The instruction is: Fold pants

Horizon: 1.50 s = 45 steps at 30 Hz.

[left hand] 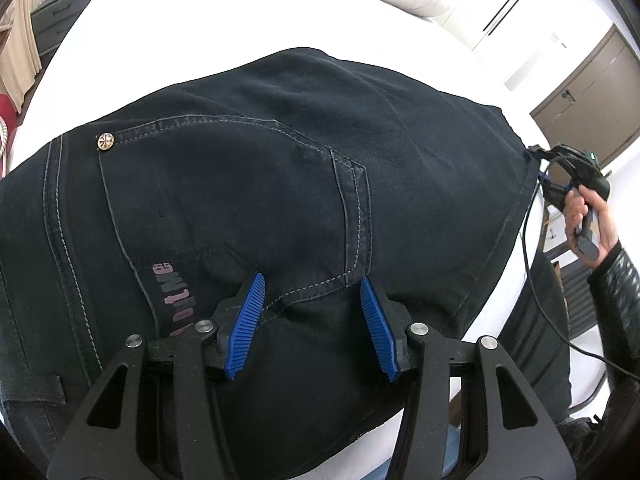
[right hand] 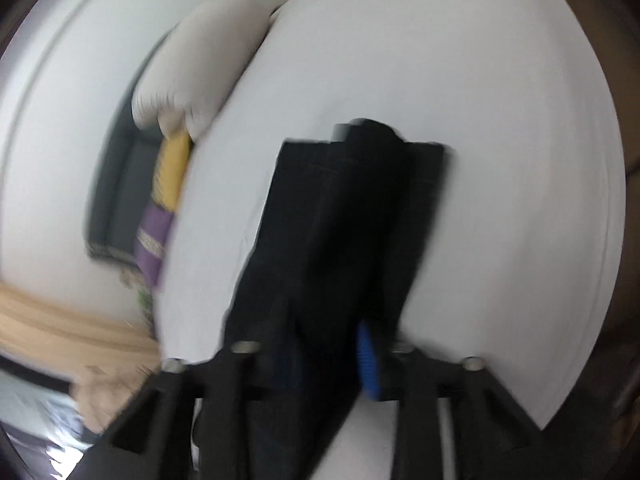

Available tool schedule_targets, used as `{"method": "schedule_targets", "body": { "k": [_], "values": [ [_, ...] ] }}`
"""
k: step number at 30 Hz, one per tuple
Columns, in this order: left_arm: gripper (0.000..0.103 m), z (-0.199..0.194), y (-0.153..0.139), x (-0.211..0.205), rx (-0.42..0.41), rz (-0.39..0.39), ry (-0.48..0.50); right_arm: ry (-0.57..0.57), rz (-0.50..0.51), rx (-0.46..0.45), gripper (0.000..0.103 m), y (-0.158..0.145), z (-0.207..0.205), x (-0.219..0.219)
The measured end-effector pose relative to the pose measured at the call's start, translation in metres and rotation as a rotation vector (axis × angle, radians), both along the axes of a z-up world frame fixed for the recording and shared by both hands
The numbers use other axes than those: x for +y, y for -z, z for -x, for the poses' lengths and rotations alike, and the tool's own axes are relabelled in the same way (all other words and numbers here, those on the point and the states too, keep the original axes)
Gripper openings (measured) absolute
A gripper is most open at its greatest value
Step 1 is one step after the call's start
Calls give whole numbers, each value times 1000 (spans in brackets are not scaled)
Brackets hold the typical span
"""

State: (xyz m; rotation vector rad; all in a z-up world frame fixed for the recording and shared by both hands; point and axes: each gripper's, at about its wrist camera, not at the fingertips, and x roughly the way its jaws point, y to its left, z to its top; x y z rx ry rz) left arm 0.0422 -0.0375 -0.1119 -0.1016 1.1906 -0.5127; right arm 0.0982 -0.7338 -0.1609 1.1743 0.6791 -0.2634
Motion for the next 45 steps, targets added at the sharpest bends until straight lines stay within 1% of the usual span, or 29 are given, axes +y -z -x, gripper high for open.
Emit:
{"method": "schedule_targets", "body": {
  "k": [1, 2, 3, 4, 6, 9, 10, 12, 13, 15, 16, 21, 22, 24, 27, 29, 31, 32, 33, 34, 35, 36, 37, 38, 39, 41, 43, 44, 45],
  "values": [
    [49, 0, 0, -1, 2, -3, -4, 10, -7, -26, 53, 0, 2, 2],
    [49, -1, 0, -3, 3, -5, -7, 11, -8, -49, 63, -1, 0, 2],
    [49, -2, -1, -6, 3, -8, -11, 3, -5, -68, 69, -3, -6, 6],
    [49, -2, -1, -8, 3, -12, -13, -3, -5, -95, 69, -6, -12, 6],
    [49, -2, 0, -10, 3, -15, -17, 11, -32, -128, 69, -5, -9, -8],
    [49, -1, 0, -11, 5, -15, -18, 103, -128, -161, 67, 7, -2, -24],
    [49, -2, 0, -12, 5, -14, -17, 125, -144, -179, 66, 9, 1, -35],
    [49, -2, 0, -9, 7, -10, -17, 141, -141, -180, 52, 10, 3, -47],
    [49, -3, 0, -8, 8, -8, -17, 144, -142, -175, 47, 12, 3, -53],
    [49, -3, 0, -6, 8, -9, -16, 132, -138, -132, 13, 15, -2, -60],
    [49, -4, 0, -6, 8, -9, -16, 126, -127, -102, 8, 17, -6, -64],
    [49, -5, -1, -8, 7, -10, -17, 139, -140, -74, 4, 25, -1, -80],
    [49, -5, -1, -9, 7, -11, -16, 136, -136, -66, 3, 30, 15, -85],
    [49, -6, -2, -10, 7, -9, -16, 137, -124, -48, 1, 31, 17, -86],
    [49, -5, -2, -10, 4, -4, -17, 125, -95, -37, 2, 25, 19, -84],
    [49, -5, -2, -10, 2, 0, -19, 88, -62, -18, 2, 20, 19, -87],
    [49, -4, -1, -9, 1, 5, -21, 52, -25, 7, 6, 14, 14, -90],
    [49, -4, -1, -8, 0, 8, -23, 52, 7, 12, 13, 10, 16, -91],
    [49, -4, -1, -7, -1, 12, -25, 76, 82, 32, 31, -1, 20, -92],
    [49, -3, 0, -6, -2, 16, -26, 118, 150, 49, 45, -13, 26, -96],
    [49, -3, 0, -5, -3, 20, -28, 178, 187, 51, 69, -23, 35, -101],
    [49, -3, 1, -4, -5, 24, -29, 228, 204, 48, 73, -30, 44, -105],
    [49, -2, 1, -4, -6, 29, -31, 240, 214, 41, 72, -36, 49, -107],
    [49, -2, 1, -3, -7, 33, -32, 207, 223, 23, 68, -45, 49, -106],
    [49, -2, 1, -2, -8, 37, -35, 166, 232, 17, 58, -52, 44, -102],
    [49, -1, 2, -2, -10, 38, -39, -28, 270, 15, 50, -69, 21, -78],
    [49, -1, 1, -3, -12, 36, -40, -253, 308, -6, 49, -84, -10, -40],
    [49, -1, 1, -3, -12, 36, -40, -381, 318, 1, 49, -88, -31, -16],
    [49, 0, 0, -3, -13, 37, -41, -483, 324, 20, 49, -88, -49, 4]
  ]
}}
